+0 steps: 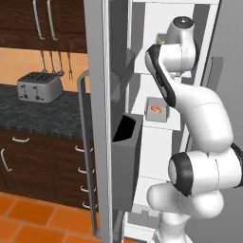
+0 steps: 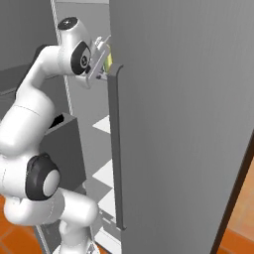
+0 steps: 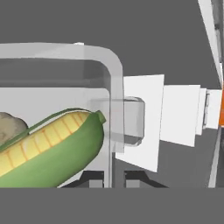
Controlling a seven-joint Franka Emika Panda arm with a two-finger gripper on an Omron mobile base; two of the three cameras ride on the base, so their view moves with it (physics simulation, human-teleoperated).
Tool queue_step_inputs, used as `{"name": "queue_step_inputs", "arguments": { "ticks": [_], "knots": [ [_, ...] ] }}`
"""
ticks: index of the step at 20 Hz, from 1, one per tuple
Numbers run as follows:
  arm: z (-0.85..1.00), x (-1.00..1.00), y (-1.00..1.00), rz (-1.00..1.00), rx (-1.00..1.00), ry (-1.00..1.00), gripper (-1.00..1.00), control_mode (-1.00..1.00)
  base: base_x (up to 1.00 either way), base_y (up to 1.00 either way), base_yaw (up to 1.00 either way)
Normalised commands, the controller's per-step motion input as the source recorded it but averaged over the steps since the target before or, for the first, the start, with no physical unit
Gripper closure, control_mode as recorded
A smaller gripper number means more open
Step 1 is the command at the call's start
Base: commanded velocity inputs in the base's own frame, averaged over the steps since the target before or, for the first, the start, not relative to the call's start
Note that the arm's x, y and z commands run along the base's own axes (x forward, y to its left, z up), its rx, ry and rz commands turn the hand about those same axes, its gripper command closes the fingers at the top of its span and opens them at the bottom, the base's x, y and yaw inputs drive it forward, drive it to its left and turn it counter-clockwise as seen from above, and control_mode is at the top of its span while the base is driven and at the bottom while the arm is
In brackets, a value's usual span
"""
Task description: Take the meat container that has the shrimp and place it on the second highest rack of the freezer. Then take the vegetable container that has the garlic and corn and place it on the highest rack of the freezer.
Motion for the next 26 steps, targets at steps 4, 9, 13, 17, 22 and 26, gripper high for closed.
{"name": "queue_step_inputs", "arguments": {
  "ticks": [4,9,13,17,22,26],
  "knots": [
    [0.0,0.66,-0.05,0.0,0.0,0.0,1.0,-1.0,0.0,0.0,0.0],
    [-0.13,0.46,-0.08,0.0,0.0,0.0,1.0,-1.0,0.0,0.0,0.0],
    [-0.12,0.51,-0.12,0.0,0.0,0.0,1.0,-1.0,0.0,0.0,0.0],
    [0.0,0.52,-0.15,0.0,0.0,0.0,1.0,-1.0,0.0,0.0,0.0],
    [-0.03,0.22,-0.08,0.0,0.0,0.0,1.0,-1.0,0.0,0.0,0.0],
    [-0.14,0.13,0.0,0.0,0.0,0.0,1.0,-1.0,0.0,0.0,0.0]
  ]
}}
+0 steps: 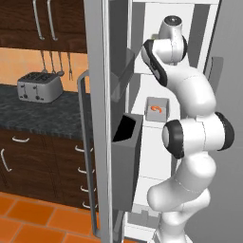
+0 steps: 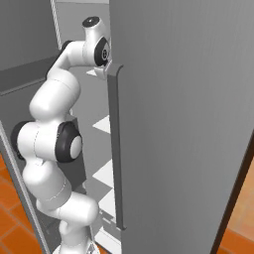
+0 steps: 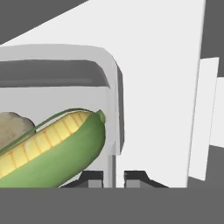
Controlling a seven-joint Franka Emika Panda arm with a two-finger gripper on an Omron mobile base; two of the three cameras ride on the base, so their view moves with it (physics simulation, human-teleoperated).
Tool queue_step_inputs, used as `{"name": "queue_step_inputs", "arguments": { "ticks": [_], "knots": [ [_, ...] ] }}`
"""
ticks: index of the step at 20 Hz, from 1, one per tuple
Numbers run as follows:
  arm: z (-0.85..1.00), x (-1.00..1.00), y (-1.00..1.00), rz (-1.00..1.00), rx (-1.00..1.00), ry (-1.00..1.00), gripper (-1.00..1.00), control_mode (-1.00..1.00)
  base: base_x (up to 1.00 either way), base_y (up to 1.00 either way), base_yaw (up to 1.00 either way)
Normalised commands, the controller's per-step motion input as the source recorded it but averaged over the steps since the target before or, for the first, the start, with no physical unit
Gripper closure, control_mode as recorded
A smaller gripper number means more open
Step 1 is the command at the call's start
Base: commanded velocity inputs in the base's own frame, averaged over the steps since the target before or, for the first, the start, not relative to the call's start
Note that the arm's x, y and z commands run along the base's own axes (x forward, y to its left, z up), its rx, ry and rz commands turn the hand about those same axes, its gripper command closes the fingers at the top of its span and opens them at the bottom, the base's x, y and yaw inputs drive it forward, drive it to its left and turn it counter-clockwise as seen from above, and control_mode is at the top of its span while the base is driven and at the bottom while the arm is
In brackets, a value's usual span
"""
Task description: Take the meat container that has the shrimp and place it on the second highest rack of the freezer. Then take the vegetable container that has the garlic and corn and place it on the highest rack of the freezer.
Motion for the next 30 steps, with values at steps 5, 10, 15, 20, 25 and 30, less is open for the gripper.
{"name": "queue_step_inputs", "arguments": {
  "ticks": [5,10,15,20,25,30],
  "knots": [
    [-0.03,0.03,0.03,-0.01,0.0,0.0,1.0,-1.0,0.0,0.0,0.0],
    [0.0,0.0,0.0,0.0,0.0,0.0,1.0,-1.0,0.0,0.0,0.0],
    [0.0,0.0,0.0,0.0,0.0,0.0,-1.0,-1.0,0.0,0.0,0.0],
    [0.0,0.0,0.0,0.0,0.0,0.0,-1.0,-1.0,0.0,0.0,0.0],
    [0.0,-0.12,-0.01,0.0,0.0,-0.07,-1.0,-1.0,0.0,0.0,0.0],
    [0.17,-0.8,0.06,0.01,0.0,-0.22,-1.0,-1.0,0.0,0.0,0.0]
  ]
}}
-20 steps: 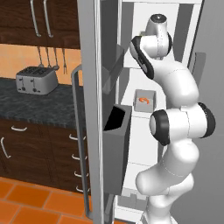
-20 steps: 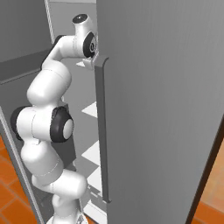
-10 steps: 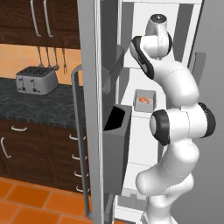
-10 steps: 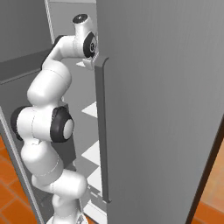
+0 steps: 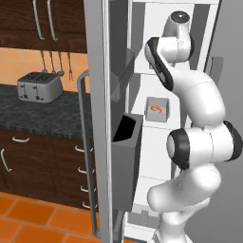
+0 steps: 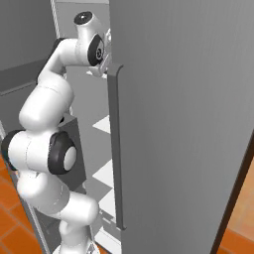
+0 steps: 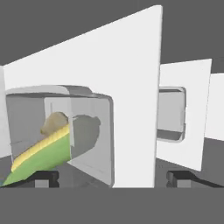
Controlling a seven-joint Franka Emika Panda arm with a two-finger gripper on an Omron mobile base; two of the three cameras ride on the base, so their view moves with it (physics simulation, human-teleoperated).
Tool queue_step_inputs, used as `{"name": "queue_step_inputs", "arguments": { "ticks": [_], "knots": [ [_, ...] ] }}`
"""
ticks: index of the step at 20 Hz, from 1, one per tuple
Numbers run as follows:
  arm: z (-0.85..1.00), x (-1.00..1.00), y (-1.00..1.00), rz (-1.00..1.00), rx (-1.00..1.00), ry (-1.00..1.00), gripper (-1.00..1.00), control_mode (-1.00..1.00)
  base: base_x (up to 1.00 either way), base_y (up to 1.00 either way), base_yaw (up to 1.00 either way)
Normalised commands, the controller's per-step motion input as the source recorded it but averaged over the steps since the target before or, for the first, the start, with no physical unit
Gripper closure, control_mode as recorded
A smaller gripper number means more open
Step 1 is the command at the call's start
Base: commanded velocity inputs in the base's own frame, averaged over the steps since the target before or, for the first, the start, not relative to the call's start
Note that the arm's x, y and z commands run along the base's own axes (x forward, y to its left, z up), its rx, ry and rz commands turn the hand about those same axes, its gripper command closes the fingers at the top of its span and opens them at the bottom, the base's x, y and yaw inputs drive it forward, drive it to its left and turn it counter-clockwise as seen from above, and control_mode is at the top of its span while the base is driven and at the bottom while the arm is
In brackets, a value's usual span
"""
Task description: Take the meat container that has the shrimp and place it on the second highest rack of the freezer. Then take the vegetable container that has the garlic and corn and place it on the highest rack of the freezer.
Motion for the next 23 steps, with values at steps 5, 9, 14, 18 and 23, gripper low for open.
{"name": "queue_step_inputs", "arguments": {
  "ticks": [5,9,14,18,23],
  "knots": [
    [0.07,-1.0,0.22,0.0,-0.01,-0.18,-1.0,-1.0,0.0,0.0,0.0],
    [0.31,-0.98,0.18,0.0,0.0,-0.1,-1.0,-1.0,0.0,0.0,0.0],
    [0.02,-1.0,0.0,0.13,-0.01,0.03,-1.0,-1.0,0.0,0.0,0.0],
    [-0.15,-1.0,0.0,0.22,-0.04,0.09,-1.0,-1.0,0.0,0.0,0.0],
    [-0.57,-1.0,0.01,0.19,-0.12,0.12,-1.0,-1.0,0.0,0.0,0.0]
  ]
}}
